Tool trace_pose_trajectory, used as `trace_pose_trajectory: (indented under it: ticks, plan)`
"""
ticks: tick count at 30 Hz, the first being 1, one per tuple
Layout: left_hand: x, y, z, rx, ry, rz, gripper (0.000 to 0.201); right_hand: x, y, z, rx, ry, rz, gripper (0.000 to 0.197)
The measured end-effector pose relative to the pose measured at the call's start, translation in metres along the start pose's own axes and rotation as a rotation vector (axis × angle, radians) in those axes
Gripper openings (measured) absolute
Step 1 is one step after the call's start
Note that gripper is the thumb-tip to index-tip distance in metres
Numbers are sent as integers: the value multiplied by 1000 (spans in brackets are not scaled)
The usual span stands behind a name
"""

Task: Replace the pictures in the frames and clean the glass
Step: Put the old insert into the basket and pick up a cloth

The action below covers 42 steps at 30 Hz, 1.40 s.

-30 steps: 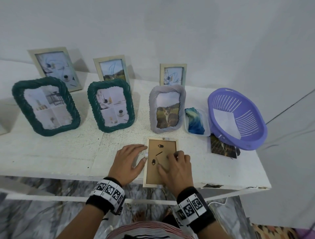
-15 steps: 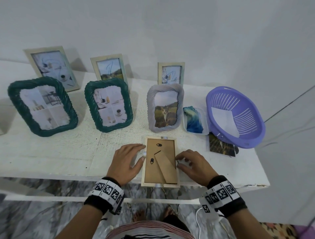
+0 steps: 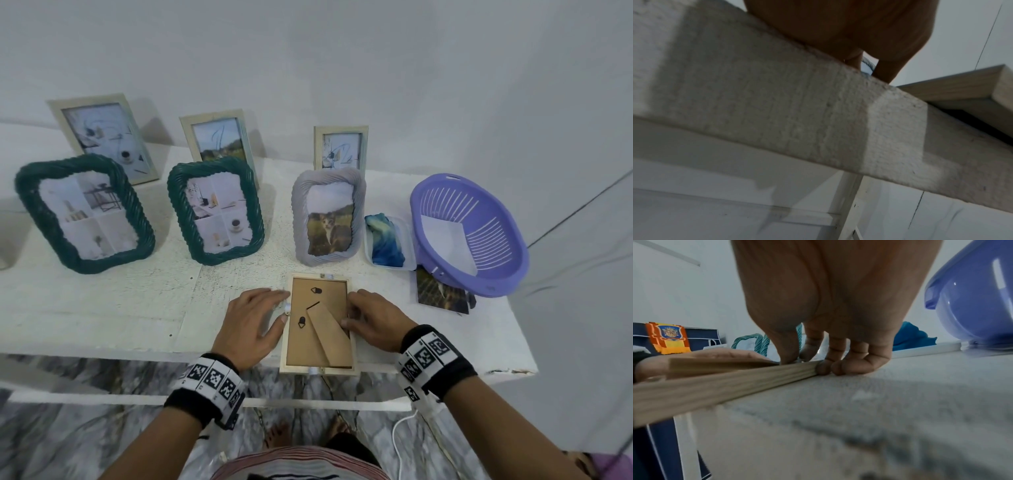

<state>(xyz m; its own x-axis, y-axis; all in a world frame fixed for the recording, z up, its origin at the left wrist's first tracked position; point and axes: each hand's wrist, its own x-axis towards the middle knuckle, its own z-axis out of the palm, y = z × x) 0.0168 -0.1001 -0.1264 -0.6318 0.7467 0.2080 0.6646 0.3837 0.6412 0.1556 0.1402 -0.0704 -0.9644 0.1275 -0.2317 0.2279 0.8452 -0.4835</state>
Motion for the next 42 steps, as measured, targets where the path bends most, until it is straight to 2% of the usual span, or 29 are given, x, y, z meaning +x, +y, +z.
trace_pose_trajectory:
  ticks: [6, 10, 16, 24, 30, 36, 42]
  plan:
    - [0, 2, 0, -39, 24, -5, 27, -3, 1, 11, 13, 94, 22, 28]
    - [0, -3, 2, -74, 30, 5, 23, -5, -1, 12, 22, 119, 33, 27]
    - [1, -1, 0, -115, 45, 13, 28, -5, -2, 11, 18, 117, 37, 28]
    - [2, 1, -2, -46, -15, 51, 28, -6, -6, 7, 10, 100, 41, 27]
    - [2, 0, -2, -61, -29, 41, 28, 4, -13, -10, -58, -3, 55, 25]
    - [3, 0, -3, -72, -38, 36, 28, 23, -26, -20, -142, 44, 100, 59]
    - [2, -1, -2, -76, -38, 37, 27, 40, -29, -10, -141, 52, 136, 46]
